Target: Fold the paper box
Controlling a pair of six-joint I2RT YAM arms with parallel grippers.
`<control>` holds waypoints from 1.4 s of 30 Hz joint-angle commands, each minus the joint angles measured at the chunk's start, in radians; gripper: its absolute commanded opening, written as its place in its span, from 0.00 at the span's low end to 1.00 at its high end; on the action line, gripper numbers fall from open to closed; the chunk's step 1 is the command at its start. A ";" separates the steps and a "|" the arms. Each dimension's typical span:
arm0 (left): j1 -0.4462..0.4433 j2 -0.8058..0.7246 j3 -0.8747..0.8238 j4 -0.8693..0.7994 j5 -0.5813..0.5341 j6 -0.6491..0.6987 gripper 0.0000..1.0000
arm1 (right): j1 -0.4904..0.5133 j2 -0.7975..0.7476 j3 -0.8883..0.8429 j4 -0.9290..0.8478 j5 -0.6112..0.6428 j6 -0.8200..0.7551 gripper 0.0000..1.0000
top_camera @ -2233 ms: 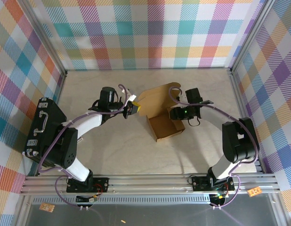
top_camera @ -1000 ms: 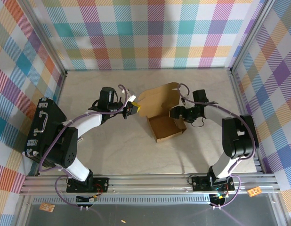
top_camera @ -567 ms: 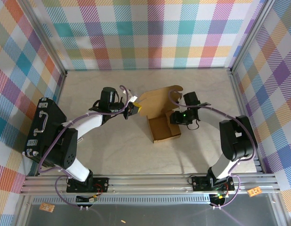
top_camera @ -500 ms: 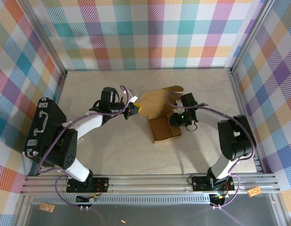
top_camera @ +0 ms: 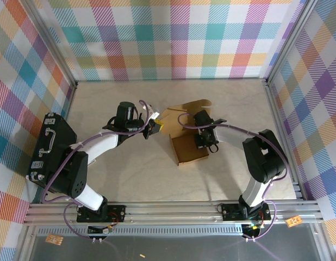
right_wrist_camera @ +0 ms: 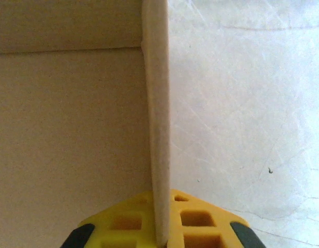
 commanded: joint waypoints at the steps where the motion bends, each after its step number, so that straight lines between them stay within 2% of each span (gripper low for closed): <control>1: 0.001 -0.037 -0.004 -0.019 0.004 -0.007 0.06 | 0.044 0.049 0.019 0.011 0.078 0.023 0.11; 2: 0.001 -0.035 -0.001 -0.023 0.006 -0.006 0.06 | 0.054 0.053 0.020 0.014 0.084 0.024 0.19; 5: 0.008 -0.027 0.006 -0.031 0.012 -0.012 0.06 | 0.068 0.066 0.023 0.003 0.123 0.028 0.23; 6: 0.010 -0.028 0.007 -0.032 0.015 -0.012 0.06 | 0.071 0.074 0.021 -0.003 0.146 0.032 0.21; 7: 0.012 -0.030 0.007 -0.031 0.015 -0.011 0.06 | 0.072 0.083 0.021 -0.010 0.157 0.046 0.14; 8: 0.013 -0.033 0.007 -0.030 0.017 -0.012 0.06 | 0.078 0.088 0.016 -0.002 0.171 0.050 0.03; 9: 0.015 -0.035 0.008 -0.030 0.018 -0.011 0.06 | 0.087 0.090 0.010 0.006 0.193 0.054 0.00; 16: 0.024 -0.049 0.021 -0.042 0.017 -0.018 0.06 | 0.125 0.145 0.029 0.036 0.324 0.065 0.01; 17: 0.026 -0.047 0.023 -0.045 0.018 -0.018 0.06 | 0.126 0.148 0.029 0.037 0.337 0.072 0.14; 18: 0.028 -0.044 0.023 -0.048 0.020 -0.017 0.06 | 0.128 0.146 0.029 0.036 0.349 0.074 0.23; 19: 0.028 -0.038 0.023 -0.048 0.023 -0.018 0.06 | 0.132 0.141 0.029 0.037 0.363 0.069 0.25; 20: 0.029 -0.035 0.023 -0.050 0.025 -0.017 0.06 | 0.136 0.136 0.030 0.042 0.373 0.062 0.24; 21: 0.029 -0.032 0.025 -0.050 0.029 -0.016 0.06 | 0.136 0.137 0.033 0.047 0.373 0.054 0.17; 22: 0.029 -0.027 0.026 -0.050 0.029 -0.018 0.06 | 0.136 0.144 0.037 0.056 0.369 0.042 0.04; 23: 0.029 -0.024 0.027 -0.048 0.029 -0.019 0.06 | 0.136 0.161 0.041 0.068 0.368 0.031 0.00; 26: 0.029 -0.016 0.031 -0.042 0.032 -0.028 0.07 | 0.141 0.192 0.036 0.079 0.379 0.043 0.00; 30: 0.029 -0.012 0.039 -0.067 0.019 -0.013 0.07 | 0.161 0.161 0.033 0.072 0.457 0.083 0.00; 31: 0.030 -0.010 0.039 -0.065 0.017 -0.010 0.07 | 0.160 0.141 0.032 0.069 0.460 0.094 0.08; 32: 0.031 -0.005 0.040 -0.064 0.020 -0.004 0.07 | 0.161 0.117 0.026 0.076 0.451 0.098 0.21; 33: 0.031 0.000 0.043 -0.062 0.021 -0.002 0.07 | 0.159 0.096 0.021 0.081 0.445 0.101 0.25; 34: 0.030 0.007 0.047 -0.065 0.021 0.007 0.07 | 0.161 0.074 0.009 0.095 0.434 0.098 0.20; 35: 0.032 0.017 0.054 -0.071 0.018 0.014 0.07 | 0.158 0.060 -0.007 0.123 0.408 0.081 0.00; 37: 0.032 0.035 0.067 -0.085 0.003 0.024 0.08 | 0.142 0.083 -0.011 0.138 0.362 0.070 0.00; 39: 0.032 0.050 0.080 -0.102 0.003 0.030 0.07 | 0.136 0.105 -0.004 0.125 0.368 0.086 0.00; 40: 0.032 0.053 0.083 -0.105 0.005 0.037 0.07 | 0.136 0.099 -0.013 0.129 0.367 0.098 0.09; 41: 0.032 0.058 0.085 -0.104 0.010 0.043 0.07 | 0.139 0.079 -0.023 0.136 0.354 0.103 0.30; 42: 0.033 0.061 0.087 -0.109 0.012 0.054 0.07 | 0.140 0.055 -0.032 0.133 0.321 0.106 0.42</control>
